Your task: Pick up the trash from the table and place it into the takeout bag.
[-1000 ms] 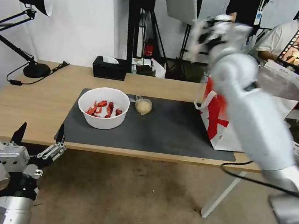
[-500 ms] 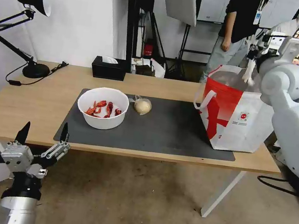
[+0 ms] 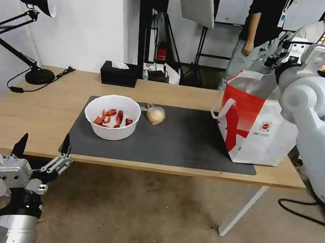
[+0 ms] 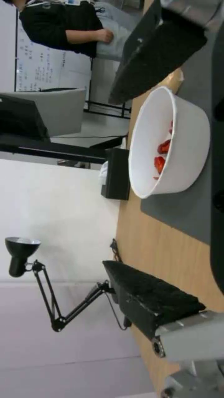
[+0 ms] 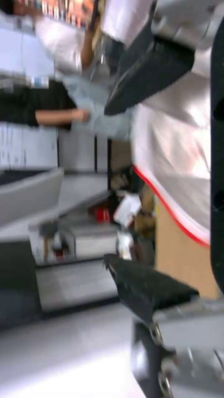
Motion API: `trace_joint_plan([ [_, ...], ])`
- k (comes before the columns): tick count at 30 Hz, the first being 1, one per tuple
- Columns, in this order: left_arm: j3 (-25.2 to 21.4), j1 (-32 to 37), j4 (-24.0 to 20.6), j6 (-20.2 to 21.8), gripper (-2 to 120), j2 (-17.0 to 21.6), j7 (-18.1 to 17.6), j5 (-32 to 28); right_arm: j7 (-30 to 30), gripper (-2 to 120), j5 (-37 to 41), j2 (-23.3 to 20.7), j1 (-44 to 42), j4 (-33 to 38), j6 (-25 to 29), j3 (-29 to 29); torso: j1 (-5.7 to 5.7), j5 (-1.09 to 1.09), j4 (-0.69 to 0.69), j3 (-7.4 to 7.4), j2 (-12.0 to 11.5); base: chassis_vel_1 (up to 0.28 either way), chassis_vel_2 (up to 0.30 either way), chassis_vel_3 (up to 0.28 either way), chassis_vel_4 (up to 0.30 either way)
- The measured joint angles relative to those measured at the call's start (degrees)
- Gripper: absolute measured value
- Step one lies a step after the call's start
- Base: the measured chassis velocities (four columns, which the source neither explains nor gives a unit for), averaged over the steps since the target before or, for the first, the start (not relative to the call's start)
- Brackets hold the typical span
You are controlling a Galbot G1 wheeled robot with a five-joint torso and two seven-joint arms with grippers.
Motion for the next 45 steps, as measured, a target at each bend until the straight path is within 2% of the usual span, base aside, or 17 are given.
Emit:
trace_joint_plan([
  [3,0.3,0.0,0.0,0.0,100,0.0,0.0,0.1,-2.5,99,-0.6,-4.0,-11.7,8.9,4.0,3.5,-0.01,0.0,-0.01,-0.01,0.0,0.0,0.0,0.0,0.0],
  [4,0.3,0.0,0.0,0.0,100,0.0,0.0,0.1,-2.5,99,-0.6,-4.0,-11.7,8.9,4.0,3.5,-0.01,0.0,-0.01,-0.01,0.0,0.0,0.0,0.0,0.0],
  [7,0.5,-0.2,0.0,0.0,100,0.1,-0.1,0.3,-3.4,100,-4.4,-4.8,-24.6,15.4,8.9,6.8,0.0,0.01,-0.01,0.0,0.0,0.0,0.0,0.0,0.0],
  [8,0.5,-0.2,0.0,0.0,100,0.1,-0.1,0.3,-3.4,100,-4.4,-4.8,-24.6,15.4,8.9,6.8,0.0,0.01,-0.01,0.0,0.0,0.0,0.0,0.0,0.0],
  [11,0.6,-0.3,0.0,0.1,100,0.1,-0.1,0.3,-4.2,100,-7.6,-4.2,-31.6,17.9,11.1,9.1,0.0,0.01,0.01,0.0,0.0,0.0,0.0,0.0,0.0],
  [12,0.7,-0.3,0.0,0.1,100,0.1,-0.2,0.3,-6.0,100,-11.2,-3.2,-37.9,19.6,12.7,11.8,-0.01,0.01,0.01,-0.01,0.0,0.0,0.0,0.0,0.0],
  [14,1.0,-0.2,0.0,0.2,100,0.0,-0.3,0.6,-15.2,100,-24.2,1.9,-56.5,21.8,19.4,21.3,-0.01,0.0,-0.01,-0.01,0.0,0.0,0.0,0.0,0.0],
  [15,1.0,-0.2,0.0,0.2,100,0.0,-0.3,0.6,-15.2,100,-24.2,1.9,-56.5,21.8,19.4,21.3,-0.01,0.0,-0.01,-0.01,0.0,0.0,0.0,0.0,0.0],
  [16,1.1,-0.1,0.0,0.4,100,-0.1,-0.2,0.8,-18.2,100,-28.7,4.9,-63.1,22.1,22.9,24.0,-0.01,0.01,-0.02,-0.01,0.0,0.0,0.0,0.0,0.0],
  [18,1.2,0.1,0.0,1.0,100,0.0,0.0,1.0,-20.9,100,-33.7,9.5,-70.7,22.3,27.7,26.1,-0.02,0.01,-0.03,-0.01,0.0,0.0,0.0,0.0,0.0],
  [20,1.3,0.2,0.0,1.2,100,0.1,0.1,1.0,-21.6,100,-35.2,11.1,-72.8,22.3,29.2,26.5,-0.01,0.0,-0.03,-0.01,0.0,0.0,0.0,0.0,0.0],
  [21,1.7,0.4,0.0,1.9,100,0.6,0.9,0.9,-22.8,100,-37.9,14.5,-76.3,22.4,32.2,26.9,-0.02,0.0,-0.02,-0.01,0.0,0.0,0.0,0.0,0.0],
  [23,2.3,0.7,0.3,2.3,100,1.7,2.8,0.2,-23.5,100,-40.2,17.4,-77.9,22.1,34.5,26.7,-0.02,-0.01,-0.01,-0.01,0.0,0.0,0.0,0.0,0.0],
  [29,3.9,1.7,1.3,3.9,100,3.1,5.7,-0.4,-23.2,100,-41.8,19.6,-77.1,21.8,35.1,25.9,0.0,-0.01,0.01,0.0,0.0,0.0,0.0,0.0,0.0],
  [38,5.4,2.7,1.5,4.8,100,4.1,5.9,-0.2,-22.5,100,-41.9,20.9,-76.1,22.1,34.2,25.3,0.0,0.0,0.01,0.0,0.0,0.0,0.0,0.0,0.0],
  [43,5.4,2.8,1.0,4.9,100,5.3,5.3,-0.2,-20.3,100,-41.4,20.5,-74.7,22.9,31.8,24.3,0.0,0.0,-0.01,0.0,0.0,0.0,0.0,0.0,0.0],
  [45,5.5,2.9,0.3,4.9,100,5.3,5.1,-0.2,-17.8,100,-39.5,19.0,-72.1,23.1,29.2,23.1,0.0,0.0,-0.02,0.0,0.0,0.0,0.0,0.0,0.0],
])
